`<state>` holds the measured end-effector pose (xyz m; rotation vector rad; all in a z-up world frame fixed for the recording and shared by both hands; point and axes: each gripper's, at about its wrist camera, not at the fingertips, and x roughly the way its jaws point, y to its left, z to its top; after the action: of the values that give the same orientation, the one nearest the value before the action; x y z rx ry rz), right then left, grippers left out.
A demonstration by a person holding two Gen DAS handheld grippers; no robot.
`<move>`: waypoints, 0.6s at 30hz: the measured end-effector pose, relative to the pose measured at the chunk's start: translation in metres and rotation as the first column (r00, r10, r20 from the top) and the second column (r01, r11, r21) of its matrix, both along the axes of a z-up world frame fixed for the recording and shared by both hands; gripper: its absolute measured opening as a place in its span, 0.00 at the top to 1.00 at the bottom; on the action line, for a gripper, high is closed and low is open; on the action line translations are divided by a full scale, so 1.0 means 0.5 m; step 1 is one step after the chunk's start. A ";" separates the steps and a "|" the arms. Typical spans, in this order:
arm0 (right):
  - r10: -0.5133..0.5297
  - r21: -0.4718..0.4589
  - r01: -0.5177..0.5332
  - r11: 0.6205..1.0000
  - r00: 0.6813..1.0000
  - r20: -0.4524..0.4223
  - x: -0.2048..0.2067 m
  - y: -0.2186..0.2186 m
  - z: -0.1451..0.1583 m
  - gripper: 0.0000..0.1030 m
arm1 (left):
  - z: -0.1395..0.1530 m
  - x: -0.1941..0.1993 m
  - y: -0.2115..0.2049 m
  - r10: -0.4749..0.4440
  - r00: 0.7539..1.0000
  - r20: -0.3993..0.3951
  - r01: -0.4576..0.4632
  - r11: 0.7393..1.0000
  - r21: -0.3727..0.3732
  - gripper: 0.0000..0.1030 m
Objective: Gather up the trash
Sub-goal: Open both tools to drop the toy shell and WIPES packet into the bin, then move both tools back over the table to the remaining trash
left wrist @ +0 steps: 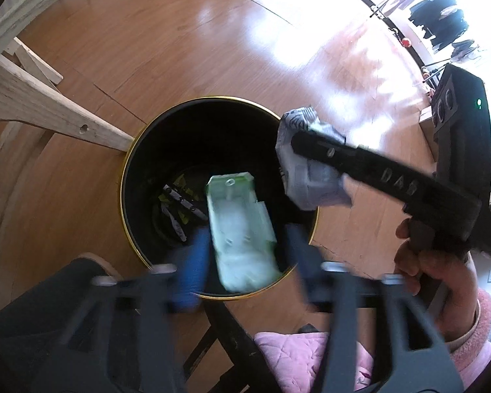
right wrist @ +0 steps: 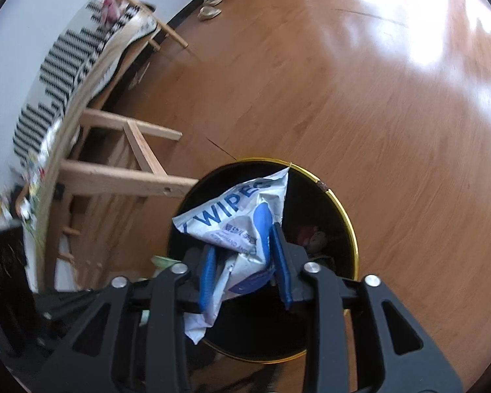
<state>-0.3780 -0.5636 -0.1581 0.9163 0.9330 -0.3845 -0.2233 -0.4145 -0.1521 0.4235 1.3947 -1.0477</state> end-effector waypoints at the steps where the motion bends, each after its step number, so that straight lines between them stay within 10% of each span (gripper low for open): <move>1: -0.013 0.005 0.013 1.000 1.000 -0.008 -0.002 -0.005 0.001 0.27 | 0.005 -0.003 0.002 0.013 0.999 0.033 -0.012 1.000 -0.002 0.06; 2: -0.030 0.004 0.030 1.000 1.000 0.000 -0.006 -0.009 0.007 0.09 | 0.008 -0.006 0.003 0.019 0.999 0.051 -0.019 1.000 -0.011 0.06; 12: -0.131 -0.333 0.114 0.936 0.991 -0.029 -0.028 -0.033 0.098 0.07 | 0.140 0.029 0.059 0.058 0.990 0.130 -0.039 0.989 -0.143 0.06; 18: -0.036 -0.392 0.037 0.919 0.999 0.012 0.042 0.007 0.138 0.07 | 0.304 0.131 0.211 0.301 0.916 0.265 -0.215 0.927 -0.309 0.06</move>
<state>-0.3569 -0.5602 -0.0889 0.5660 0.7967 -0.5782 -0.1578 -0.3092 -0.0001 0.1791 0.9777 -0.8938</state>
